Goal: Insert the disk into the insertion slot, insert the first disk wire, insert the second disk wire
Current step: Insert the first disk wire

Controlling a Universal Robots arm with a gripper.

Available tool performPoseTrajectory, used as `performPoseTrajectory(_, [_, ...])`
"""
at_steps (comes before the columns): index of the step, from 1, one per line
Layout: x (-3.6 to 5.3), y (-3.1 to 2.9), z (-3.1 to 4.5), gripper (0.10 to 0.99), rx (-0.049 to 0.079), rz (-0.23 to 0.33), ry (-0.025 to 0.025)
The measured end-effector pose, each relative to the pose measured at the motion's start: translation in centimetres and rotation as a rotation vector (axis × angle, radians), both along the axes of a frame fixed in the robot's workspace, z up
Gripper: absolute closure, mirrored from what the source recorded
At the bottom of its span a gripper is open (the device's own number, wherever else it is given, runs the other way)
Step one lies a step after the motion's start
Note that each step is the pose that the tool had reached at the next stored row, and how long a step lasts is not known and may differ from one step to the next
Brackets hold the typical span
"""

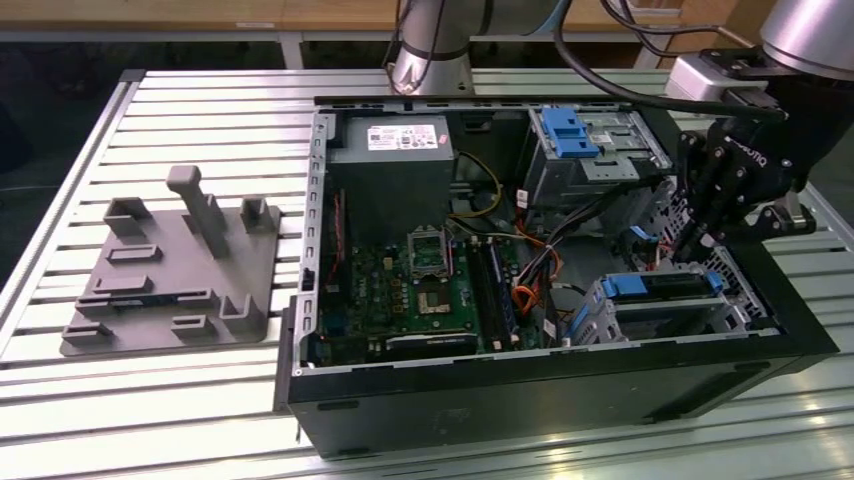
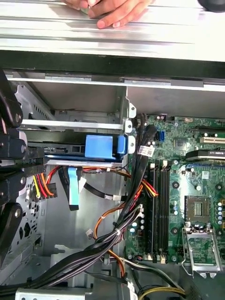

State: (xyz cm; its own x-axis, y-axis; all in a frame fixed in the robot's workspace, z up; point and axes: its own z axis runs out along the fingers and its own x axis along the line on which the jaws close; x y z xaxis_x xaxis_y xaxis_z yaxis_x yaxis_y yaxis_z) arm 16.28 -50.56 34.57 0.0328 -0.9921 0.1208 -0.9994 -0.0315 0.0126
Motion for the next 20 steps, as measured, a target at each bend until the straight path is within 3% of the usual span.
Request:
performPoseTrajectory(6, [0.04,-0.06,0.01,0.922,0.000,0.026,0.0000])
performPoseTrajectory(20, [0.26,-0.38,-0.07,0.922,0.000,0.006,0.0000])
